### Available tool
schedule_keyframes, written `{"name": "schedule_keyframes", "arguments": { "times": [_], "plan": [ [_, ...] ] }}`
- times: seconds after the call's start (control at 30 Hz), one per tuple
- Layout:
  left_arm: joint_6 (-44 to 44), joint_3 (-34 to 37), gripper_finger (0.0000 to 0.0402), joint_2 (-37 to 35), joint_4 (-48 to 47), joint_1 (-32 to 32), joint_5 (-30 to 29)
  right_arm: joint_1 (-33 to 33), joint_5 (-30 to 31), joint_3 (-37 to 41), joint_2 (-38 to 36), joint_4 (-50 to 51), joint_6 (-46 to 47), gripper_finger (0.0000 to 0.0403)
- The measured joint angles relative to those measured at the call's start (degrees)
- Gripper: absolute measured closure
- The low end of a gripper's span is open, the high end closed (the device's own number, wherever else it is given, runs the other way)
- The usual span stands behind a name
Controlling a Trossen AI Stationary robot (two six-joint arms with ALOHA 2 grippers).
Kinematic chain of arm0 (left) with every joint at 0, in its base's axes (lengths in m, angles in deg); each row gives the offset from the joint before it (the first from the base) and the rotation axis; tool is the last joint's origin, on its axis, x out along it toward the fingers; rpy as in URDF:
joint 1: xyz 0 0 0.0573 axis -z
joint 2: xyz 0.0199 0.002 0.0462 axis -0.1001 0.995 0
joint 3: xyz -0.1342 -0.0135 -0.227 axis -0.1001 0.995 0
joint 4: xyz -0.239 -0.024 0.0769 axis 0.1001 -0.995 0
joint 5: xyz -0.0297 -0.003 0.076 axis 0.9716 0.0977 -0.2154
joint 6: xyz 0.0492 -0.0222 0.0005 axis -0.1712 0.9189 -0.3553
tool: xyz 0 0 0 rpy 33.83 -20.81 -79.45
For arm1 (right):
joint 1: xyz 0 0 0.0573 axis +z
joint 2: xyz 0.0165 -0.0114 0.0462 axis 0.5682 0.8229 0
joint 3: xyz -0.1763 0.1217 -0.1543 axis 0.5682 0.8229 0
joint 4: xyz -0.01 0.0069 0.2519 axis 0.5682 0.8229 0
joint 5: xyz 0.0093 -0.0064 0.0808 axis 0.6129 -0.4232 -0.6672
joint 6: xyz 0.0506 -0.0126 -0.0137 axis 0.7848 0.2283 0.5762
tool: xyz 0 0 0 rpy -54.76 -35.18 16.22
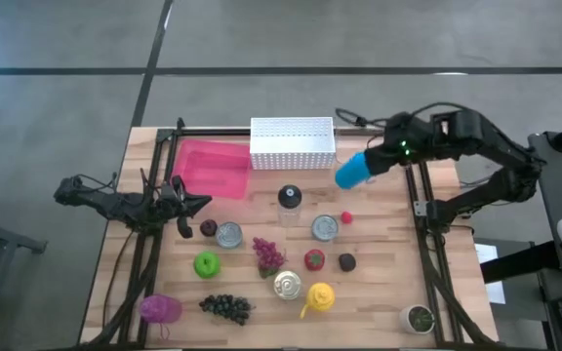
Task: Pick & Place Food Item
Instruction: Put the blue water bottle into the transparent bin
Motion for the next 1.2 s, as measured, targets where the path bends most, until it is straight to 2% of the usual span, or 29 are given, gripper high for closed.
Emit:
{"name": "schedule_keyframes", "arguments": {
  "times": [0.33, 0.8, 1.2],
  "plan": [
    [0.00, -0.02, 0.0395, 0.00, 0.00, 0.00, 0.00, -13.41, 0.39, -1.29, 1.78, -0.02, -4.98, 0.0339],
    [-0.02, -0.02, 0.0396, 0.00, 0.00, 0.04, 0.00, -32.47, -0.10, -1.22, 10.42, -0.05, -17.39, 0.0339],
    [0.00, -0.02, 0.0396, 0.00, -0.02, 0.04, 0.00, -39.84, 0.04, -0.60, 17.36, -2.07, -24.61, 0.0339]
  ]
}}
